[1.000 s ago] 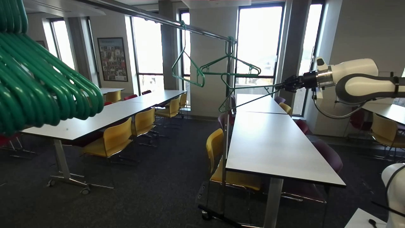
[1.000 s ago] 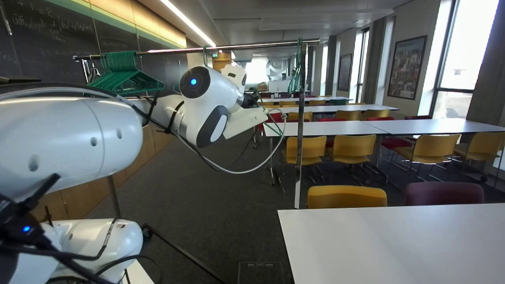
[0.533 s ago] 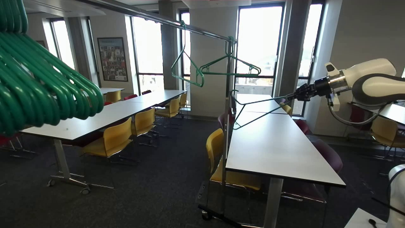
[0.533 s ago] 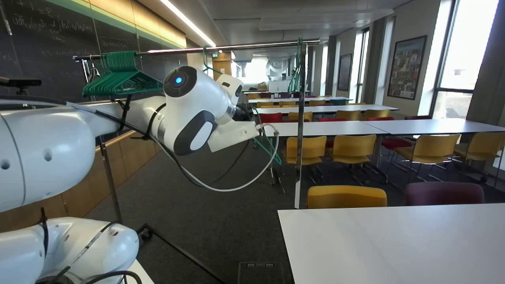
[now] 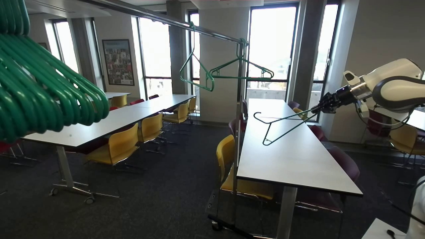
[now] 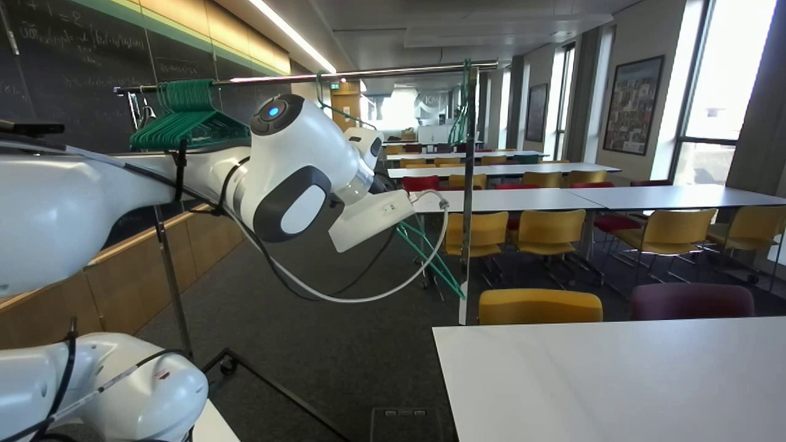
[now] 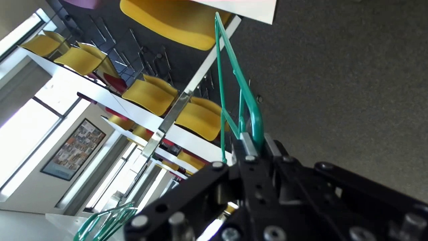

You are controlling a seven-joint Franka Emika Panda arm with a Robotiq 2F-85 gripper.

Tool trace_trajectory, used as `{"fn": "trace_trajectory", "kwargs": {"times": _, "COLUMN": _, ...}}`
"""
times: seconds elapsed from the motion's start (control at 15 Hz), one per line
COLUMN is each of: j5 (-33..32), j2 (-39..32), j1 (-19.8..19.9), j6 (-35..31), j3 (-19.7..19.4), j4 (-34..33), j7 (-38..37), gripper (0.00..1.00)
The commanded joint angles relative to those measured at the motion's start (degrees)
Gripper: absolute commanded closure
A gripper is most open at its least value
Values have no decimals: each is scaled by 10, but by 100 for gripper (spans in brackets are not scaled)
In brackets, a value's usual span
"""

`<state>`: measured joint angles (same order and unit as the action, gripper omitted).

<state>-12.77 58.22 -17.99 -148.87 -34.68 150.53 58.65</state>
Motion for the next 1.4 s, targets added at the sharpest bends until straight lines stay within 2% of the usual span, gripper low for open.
{"fn": "trace_trajectory", "kwargs": {"times": 0.0, "j5": -14, "j2": -69, "j1": 32, "j6": 0, "j3": 3, "j4": -47, "j7": 90, "gripper": 98}}
{"fn": "trace_trajectory", "kwargs": {"times": 0.4, "j5": -19, "j2": -200, "j1": 66, "j6": -24, "j3": 2, "j4": -103, "j7": 221, "gripper": 98}}
{"fn": "trace_trajectory", "kwargs": {"times": 0.6, "j5": -13, "j2": -281, "j1": 74, "j6": -71, "j3": -8, "j4": -130, "j7": 296, "gripper": 98}}
{"fn": "trace_trajectory", "kwargs": {"times": 0.8, "j5": -5, "j2": -362, "j1": 82, "j6": -152, "j3": -23, "j4": -146, "j7": 369, "gripper": 98}}
{"fn": "trace_trajectory", "kwargs": {"times": 0.93, "j5": -1, "j2": -411, "j1": 88, "j6": -228, "j3": -29, "j4": -146, "j7": 406, "gripper": 98}}
{"fn": "trace_trajectory", "kwargs": {"times": 1.0, "j5": -29, "j2": -426, "j1": 67, "j6": -265, "j3": -55, "j4": -147, "j7": 399, "gripper": 98}}
{"fn": "trace_trajectory", "kwargs": {"times": 1.33, "j5": -31, "j2": -536, "j1": 75, "j6": -487, "j3": -66, "j4": -137, "j7": 405, "gripper": 98}}
